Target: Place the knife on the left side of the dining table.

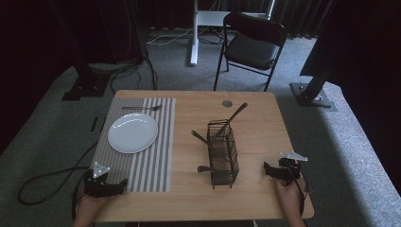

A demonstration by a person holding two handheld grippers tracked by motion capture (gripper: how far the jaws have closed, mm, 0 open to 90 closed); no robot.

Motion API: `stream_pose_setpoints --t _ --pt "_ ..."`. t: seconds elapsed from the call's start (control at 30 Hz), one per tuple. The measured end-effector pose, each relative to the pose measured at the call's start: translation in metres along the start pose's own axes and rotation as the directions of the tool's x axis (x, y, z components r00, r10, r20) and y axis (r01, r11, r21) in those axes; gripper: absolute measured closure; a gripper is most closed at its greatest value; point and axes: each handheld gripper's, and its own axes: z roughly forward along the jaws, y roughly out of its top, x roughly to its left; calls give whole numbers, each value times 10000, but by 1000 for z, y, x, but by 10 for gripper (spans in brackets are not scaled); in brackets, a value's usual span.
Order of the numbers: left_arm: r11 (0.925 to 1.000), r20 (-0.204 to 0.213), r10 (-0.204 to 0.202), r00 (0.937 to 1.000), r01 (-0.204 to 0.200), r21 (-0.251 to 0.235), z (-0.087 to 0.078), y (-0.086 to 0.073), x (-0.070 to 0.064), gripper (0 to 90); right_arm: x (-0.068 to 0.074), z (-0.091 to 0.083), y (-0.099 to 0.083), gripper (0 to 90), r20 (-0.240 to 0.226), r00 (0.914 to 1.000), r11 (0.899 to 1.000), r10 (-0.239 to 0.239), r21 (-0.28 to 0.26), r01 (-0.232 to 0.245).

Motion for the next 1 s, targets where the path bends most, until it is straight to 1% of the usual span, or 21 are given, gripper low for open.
stream_pose_setpoints --t 0.13,0.23,0.3,0.37,0.43,0.47,0.53,0.6,0.67,0.7,0.83,0.87,0.9,1.0 --pt "9999 71 124 9999 -124 41 -1 1 1 29 0 0 0 119 -2 10000 10000 2 0 -2" --pt "9997 53 230 9997 -230 33 -1 2 -1 30 0 0 0 119 0 10000 10000 4 1 -4" --pt "9997 118 220 9997 -221 54 -1 2 -2 29 0 0 0 119 -2 10000 10000 10 4 -10" --pt "9996 290 253 9993 -255 91 -1 3 -5 30 0 0 0 119 0 10000 10000 4 2 -4" --pt "9995 306 293 9991 -295 93 -1 5 -7 30 0 0 0 119 0 10000 10000 5 1 -5" --pt "9995 457 290 9985 -294 81 -2 6 -7 30 0 0 0 119 -1 10000 10000 5 2 -5" --pt "9994 460 350 9983 -350 -13 -3 9 -9 30 0 0 0 119 -2 10000 10000 10 5 -10" --pt "9994 632 357 9974 -355 -41 -3 11 -11 30 0 0 0 119 0 10000 10000 3 2 -3" --pt "9994 632 357 9974 -355 -41 -3 11 -11 30 0 0 0 119 -2 10000 10000 9 4 -9" --pt "9990 866 410 9954 -396 -184 -4 16 -16 30 0 0 0 119 0 10000 10000 6 4 -6" --pt "9980 1096 592 9922 -565 -275 -5 23 -22 30 0 0 0 119 -1 10000 10000 7 2 -7" --pt "9980 1096 592 9922 -565 -275 -5 23 -22 30 0 0 0 119 -1 10000 10000 7 2 -7" --pt "9971 1157 730 9906 -698 -312 -5 26 -26 30 0 0 0 119 -1 10000 10000 5 2 -5" --pt "9961 1353 832 9873 -785 -400 -6 32 -31 30 0 0 0 119 -2 10000 10000 4 1 -4"
